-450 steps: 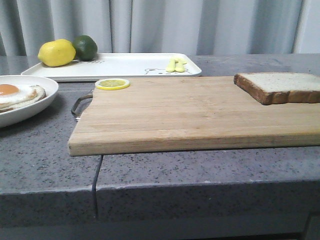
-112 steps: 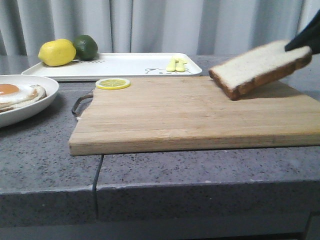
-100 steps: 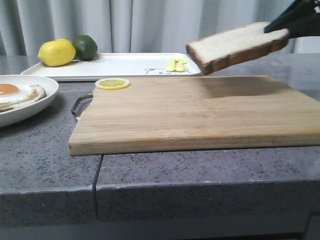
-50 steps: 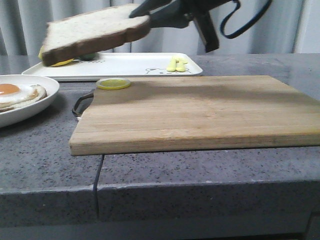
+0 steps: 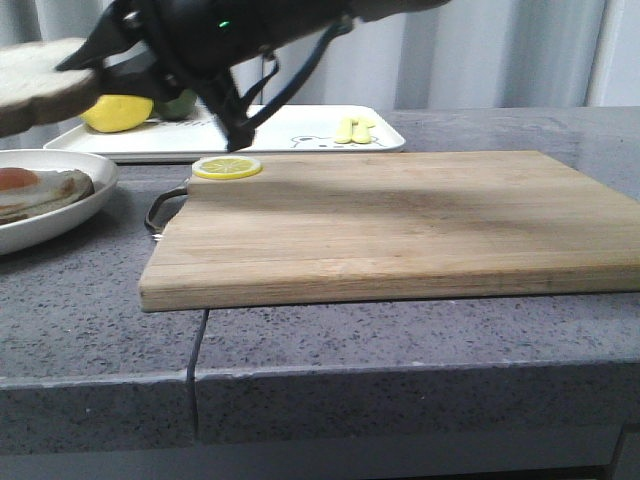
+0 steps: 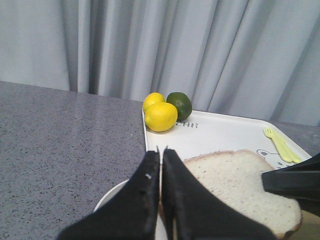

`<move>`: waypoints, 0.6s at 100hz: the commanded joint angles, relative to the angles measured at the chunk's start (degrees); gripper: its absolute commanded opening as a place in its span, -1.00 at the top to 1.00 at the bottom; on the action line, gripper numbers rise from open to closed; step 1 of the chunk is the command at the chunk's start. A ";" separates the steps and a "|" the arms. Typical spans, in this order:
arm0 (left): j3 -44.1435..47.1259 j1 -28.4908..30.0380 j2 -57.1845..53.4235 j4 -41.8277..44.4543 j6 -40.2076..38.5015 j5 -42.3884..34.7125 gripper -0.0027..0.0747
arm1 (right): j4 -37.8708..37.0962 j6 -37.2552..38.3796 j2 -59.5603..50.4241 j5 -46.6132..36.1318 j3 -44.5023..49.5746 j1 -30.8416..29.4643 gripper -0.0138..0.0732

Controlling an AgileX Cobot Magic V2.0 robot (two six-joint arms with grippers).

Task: Place bread and move sandwich to tray
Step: 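Lift the bread and carry it with the right gripper toward the egg plate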

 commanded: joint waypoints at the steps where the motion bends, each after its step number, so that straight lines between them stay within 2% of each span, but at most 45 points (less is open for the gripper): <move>1: -2.13 -0.03 0.64 -0.37 -0.11 -4.76 0.98 | 2.80 -0.90 -1.46 0.35 -3.45 0.77 0.84; 18: -2.13 -0.03 0.64 -0.37 -0.11 -4.76 0.98 | 2.74 -1.99 0.26 -0.32 -4.53 1.46 0.81; 25: -2.13 -0.03 0.64 -0.37 -0.11 -4.76 0.98 | 2.74 -2.63 0.64 -1.02 -4.56 1.61 0.66; 42: -2.13 -0.03 0.64 -0.37 -0.11 -4.76 0.98 | 2.61 -3.59 1.46 -0.31 -4.64 1.80 0.04; 49: -2.13 -0.03 0.64 -0.37 -0.11 -4.76 0.98 | 2.47 -3.74 1.46 -1.22 -4.64 1.80 -0.08; 60: -2.13 -0.03 0.64 -0.37 -0.11 -4.76 0.98 | 2.47 -7.18 1.35 -2.04 -4.64 1.67 -0.10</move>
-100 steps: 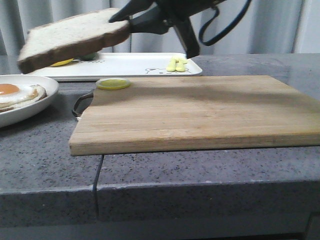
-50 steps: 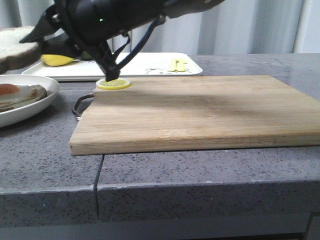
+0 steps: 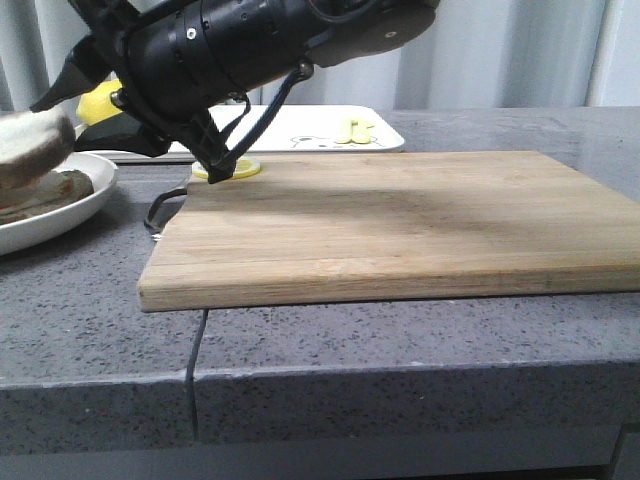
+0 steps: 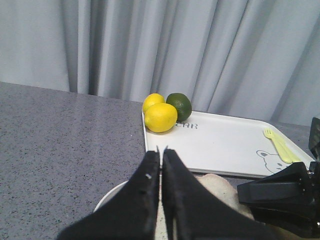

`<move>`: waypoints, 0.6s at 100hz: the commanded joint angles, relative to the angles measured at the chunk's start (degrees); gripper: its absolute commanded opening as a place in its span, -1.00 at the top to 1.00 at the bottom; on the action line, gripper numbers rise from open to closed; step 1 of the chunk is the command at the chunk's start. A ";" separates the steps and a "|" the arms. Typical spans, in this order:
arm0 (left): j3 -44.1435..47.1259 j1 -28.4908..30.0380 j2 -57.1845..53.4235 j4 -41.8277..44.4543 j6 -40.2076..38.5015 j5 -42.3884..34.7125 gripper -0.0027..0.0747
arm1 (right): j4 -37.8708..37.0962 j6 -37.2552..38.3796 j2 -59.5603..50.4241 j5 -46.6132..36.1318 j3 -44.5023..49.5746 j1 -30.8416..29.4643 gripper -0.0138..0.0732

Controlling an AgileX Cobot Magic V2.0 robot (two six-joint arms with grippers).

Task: Place bread and move sandwich to tray
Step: 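Lift the bread and carry it with the right gripper toward the egg plate, then lay the bread on the fried egg toast and open the right gripper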

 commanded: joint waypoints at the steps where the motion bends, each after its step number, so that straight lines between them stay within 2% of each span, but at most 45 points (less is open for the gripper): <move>1: -2.13 -0.03 0.64 -0.37 -0.11 -4.64 0.98 | 2.07 -3.87 -3.41 0.84 -1.92 -0.13 -0.10; 22: -4.78 -0.03 0.64 0.01 -0.11 -0.48 0.98 | 0.05 -12.39 -5.89 -1.84 -1.92 -0.21 -0.10; 32: -7.23 0.09 0.89 2.10 -0.11 2.73 0.98 | -4.54 -15.66 -8.42 -4.32 -1.92 -0.21 -0.03; 37: -9.02 0.08 1.65 4.19 -0.11 5.21 0.97 | -7.45 -15.89 -9.68 -4.85 -1.92 -0.21 0.08; 46: -11.82 0.08 3.29 7.37 -0.11 9.90 0.89 | -12.35 -15.89 -12.07 -4.85 -1.92 -0.21 0.41; 57: -15.23 0.08 6.11 7.62 -0.11 13.03 0.58 | -17.51 -15.89 -14.49 -4.36 -1.92 -0.21 0.84; 60: -15.66 0.08 6.64 7.62 -0.11 13.22 0.52 | -18.40 -15.89 -15.29 -3.98 -1.92 -0.21 0.84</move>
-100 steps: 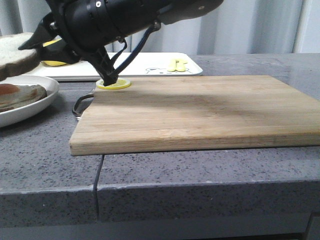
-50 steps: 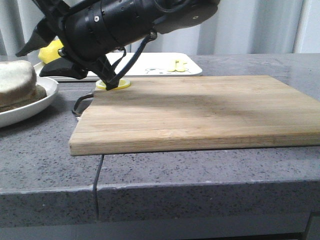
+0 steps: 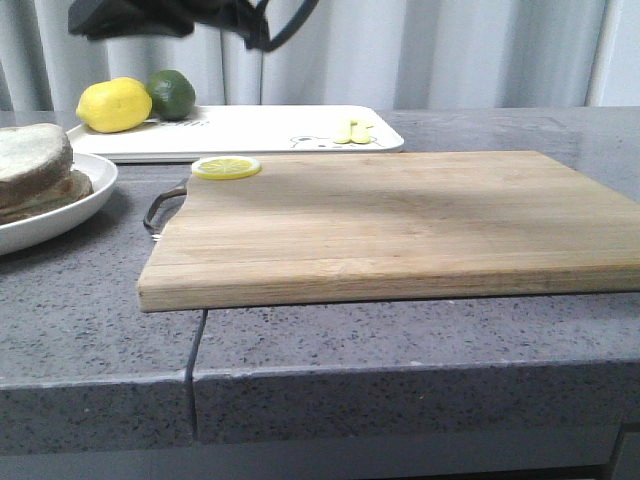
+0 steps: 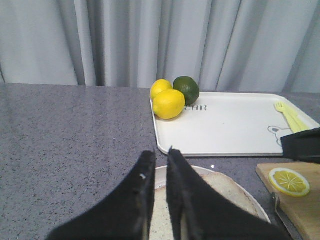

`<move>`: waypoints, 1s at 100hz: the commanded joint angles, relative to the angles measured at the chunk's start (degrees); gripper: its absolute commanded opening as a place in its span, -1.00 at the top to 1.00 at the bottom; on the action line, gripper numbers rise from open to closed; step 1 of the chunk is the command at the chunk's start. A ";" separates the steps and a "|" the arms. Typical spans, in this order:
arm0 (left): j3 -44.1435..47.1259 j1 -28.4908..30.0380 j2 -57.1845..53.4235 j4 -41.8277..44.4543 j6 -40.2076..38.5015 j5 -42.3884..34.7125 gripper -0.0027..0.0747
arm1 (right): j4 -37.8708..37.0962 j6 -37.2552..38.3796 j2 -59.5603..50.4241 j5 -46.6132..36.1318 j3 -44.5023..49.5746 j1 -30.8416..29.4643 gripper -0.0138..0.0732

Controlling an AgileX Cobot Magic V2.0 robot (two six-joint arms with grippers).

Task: Place bread and move sandwich to tray
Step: 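Lay the bread on the fried egg toast and open the right gripper, then grasp the rim of the white plate with the left gripper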

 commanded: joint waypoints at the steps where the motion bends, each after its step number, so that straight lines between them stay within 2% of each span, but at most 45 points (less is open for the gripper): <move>1: -4.01 0.08 2.61 0.60 -0.11 -2.00 0.48 | -2.65 -1.13 -5.34 1.36 -1.92 -0.21 0.83; 11: -5.76 0.08 4.87 0.60 -0.11 -1.20 0.29 | -5.01 -1.13 -7.37 2.39 -1.92 -0.21 0.82; 30: -6.43 2.85 11.29 1.84 -0.24 0.17 0.28 | -12.31 -1.17 -10.72 6.00 -1.72 -0.04 0.82; 51: -7.14 10.20 20.72 -1.76 -0.24 0.74 0.27 | -12.43 -1.17 -12.01 9.61 -1.35 -0.04 0.82; 100: -8.22 10.39 35.62 -4.87 -0.13 3.81 0.28 | -12.43 -1.17 -12.01 12.48 -1.35 -0.04 0.82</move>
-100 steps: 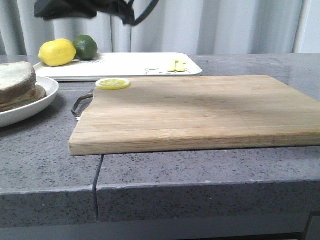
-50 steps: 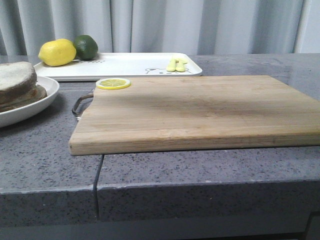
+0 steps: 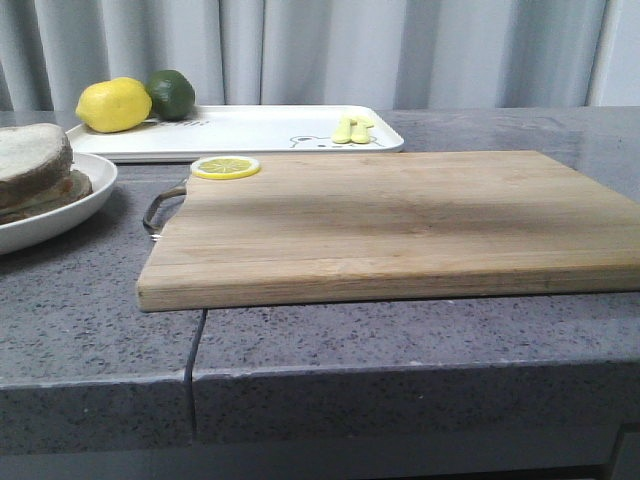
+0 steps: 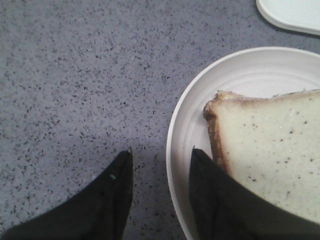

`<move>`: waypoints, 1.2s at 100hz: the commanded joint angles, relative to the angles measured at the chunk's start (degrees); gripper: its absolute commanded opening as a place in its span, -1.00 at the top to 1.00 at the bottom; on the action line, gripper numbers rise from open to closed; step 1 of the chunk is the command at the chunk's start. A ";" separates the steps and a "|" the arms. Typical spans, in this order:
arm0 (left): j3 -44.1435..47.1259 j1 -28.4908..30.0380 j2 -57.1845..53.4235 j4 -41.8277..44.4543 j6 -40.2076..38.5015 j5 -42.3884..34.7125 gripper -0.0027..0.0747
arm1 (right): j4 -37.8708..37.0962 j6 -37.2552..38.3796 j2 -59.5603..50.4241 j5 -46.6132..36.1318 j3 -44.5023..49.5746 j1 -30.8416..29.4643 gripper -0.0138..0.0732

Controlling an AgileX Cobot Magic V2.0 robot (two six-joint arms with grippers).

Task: Place bread and move sandwich to tray
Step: 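Grasp the rim of the white plate with the left gripper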

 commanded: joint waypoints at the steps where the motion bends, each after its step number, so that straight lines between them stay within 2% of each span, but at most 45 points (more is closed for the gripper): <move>1: -2.18 0.13 0.75 -0.94 -0.13 -2.73 0.28 | 1.85 -0.78 -3.30 -0.08 -1.45 -0.04 0.82; 73: -2.19 0.13 7.31 -3.80 0.12 -2.25 0.32 | 1.85 -0.78 -3.30 0.81 -1.45 -0.04 0.82; 87: -2.19 0.13 8.34 -5.10 0.12 -1.51 0.46 | 1.90 -0.78 -3.30 1.36 -1.45 -0.04 0.82; 120: -2.27 0.13 9.00 -7.43 0.12 -0.41 0.98 | 1.90 -0.78 -3.30 2.03 -1.45 -0.04 0.82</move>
